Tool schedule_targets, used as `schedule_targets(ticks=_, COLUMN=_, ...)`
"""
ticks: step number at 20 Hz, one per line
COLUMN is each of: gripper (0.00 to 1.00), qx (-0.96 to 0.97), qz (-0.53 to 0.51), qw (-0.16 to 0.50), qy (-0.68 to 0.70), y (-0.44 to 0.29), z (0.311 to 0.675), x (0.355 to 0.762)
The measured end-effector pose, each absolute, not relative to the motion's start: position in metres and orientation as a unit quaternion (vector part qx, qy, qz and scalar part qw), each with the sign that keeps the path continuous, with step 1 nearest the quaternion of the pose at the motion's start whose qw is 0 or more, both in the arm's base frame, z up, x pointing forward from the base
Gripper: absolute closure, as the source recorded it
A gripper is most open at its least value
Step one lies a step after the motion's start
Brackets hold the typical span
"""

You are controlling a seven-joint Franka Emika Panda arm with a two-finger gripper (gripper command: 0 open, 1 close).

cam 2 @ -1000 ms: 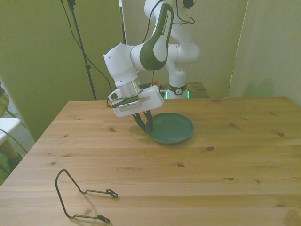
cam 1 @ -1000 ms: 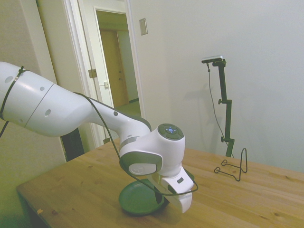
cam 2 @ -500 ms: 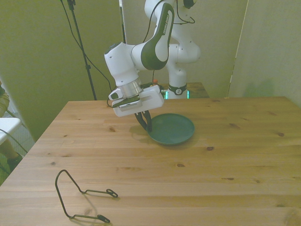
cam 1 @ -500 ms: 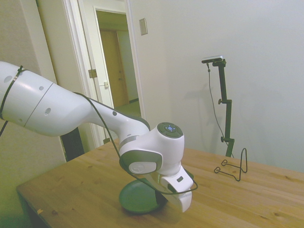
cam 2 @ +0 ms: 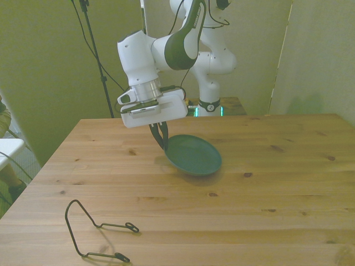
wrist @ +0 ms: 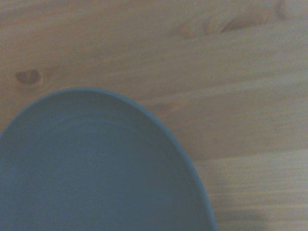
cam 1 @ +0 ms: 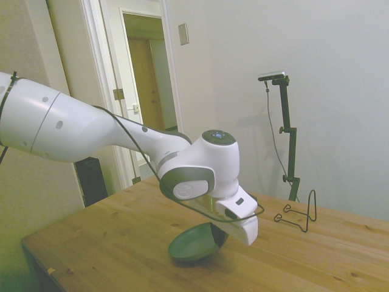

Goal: Load the plate

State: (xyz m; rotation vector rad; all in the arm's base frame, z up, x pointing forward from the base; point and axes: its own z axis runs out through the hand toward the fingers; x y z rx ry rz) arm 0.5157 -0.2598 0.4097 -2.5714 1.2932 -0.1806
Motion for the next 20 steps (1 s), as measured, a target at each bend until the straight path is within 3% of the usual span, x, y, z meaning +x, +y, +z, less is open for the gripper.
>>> schedule_targets(ticks=10, gripper=1.00, qx=-0.893, qz=-0.162, qw=0.020, qy=0.419, y=-0.307, z=0.515, x=0.547)
schedule_targets(ticks=20, gripper=1.00, qx=-0.885, qz=-0.220, qw=-0.094, qy=0.399, y=-0.337, z=0.527, x=0.598)
